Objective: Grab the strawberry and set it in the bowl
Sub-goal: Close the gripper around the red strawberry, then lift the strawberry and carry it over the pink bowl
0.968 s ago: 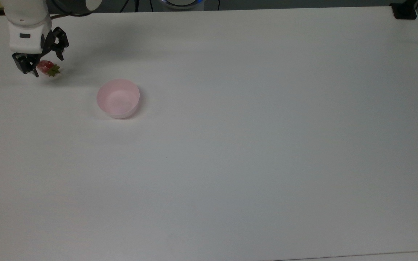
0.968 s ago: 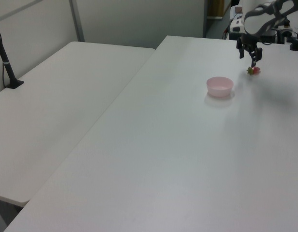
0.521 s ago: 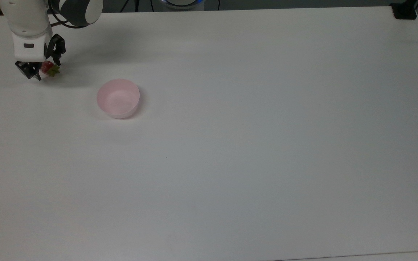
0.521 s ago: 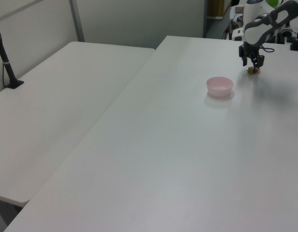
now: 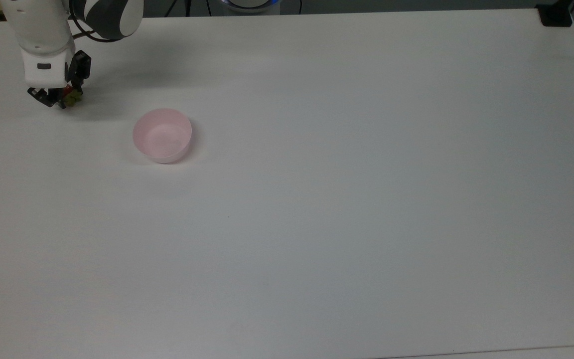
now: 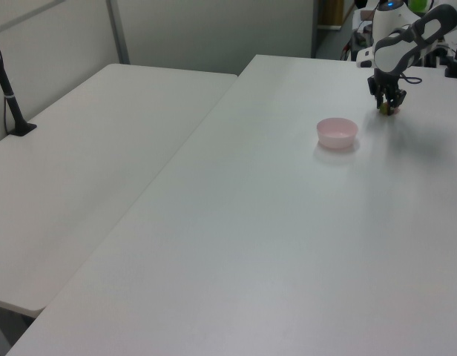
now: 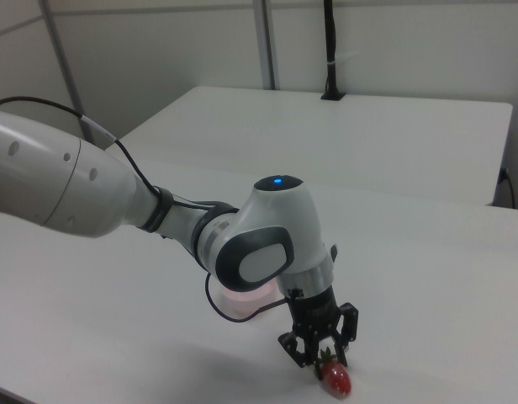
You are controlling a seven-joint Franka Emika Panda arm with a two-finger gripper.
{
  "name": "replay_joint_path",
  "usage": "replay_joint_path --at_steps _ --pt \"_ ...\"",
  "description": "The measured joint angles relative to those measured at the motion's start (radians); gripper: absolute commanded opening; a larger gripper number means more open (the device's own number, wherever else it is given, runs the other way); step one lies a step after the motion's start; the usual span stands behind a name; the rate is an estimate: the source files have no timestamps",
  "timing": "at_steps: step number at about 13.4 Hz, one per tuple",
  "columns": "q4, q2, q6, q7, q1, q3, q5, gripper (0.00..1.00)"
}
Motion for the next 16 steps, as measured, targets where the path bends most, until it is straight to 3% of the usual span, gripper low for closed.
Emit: replay_joint_path --at_steps 4,12,16 --pt "0.000 -0.001 0.000 0.000 0.000 -0.002 0.000 0.39" --pt "0.011 -0.038 -0.019 0.000 -0.002 -0.019 0.000 0.38" --pt "0.198 -0.136 -0.331 0.026 0.003 -0.017 0.021 0.38"
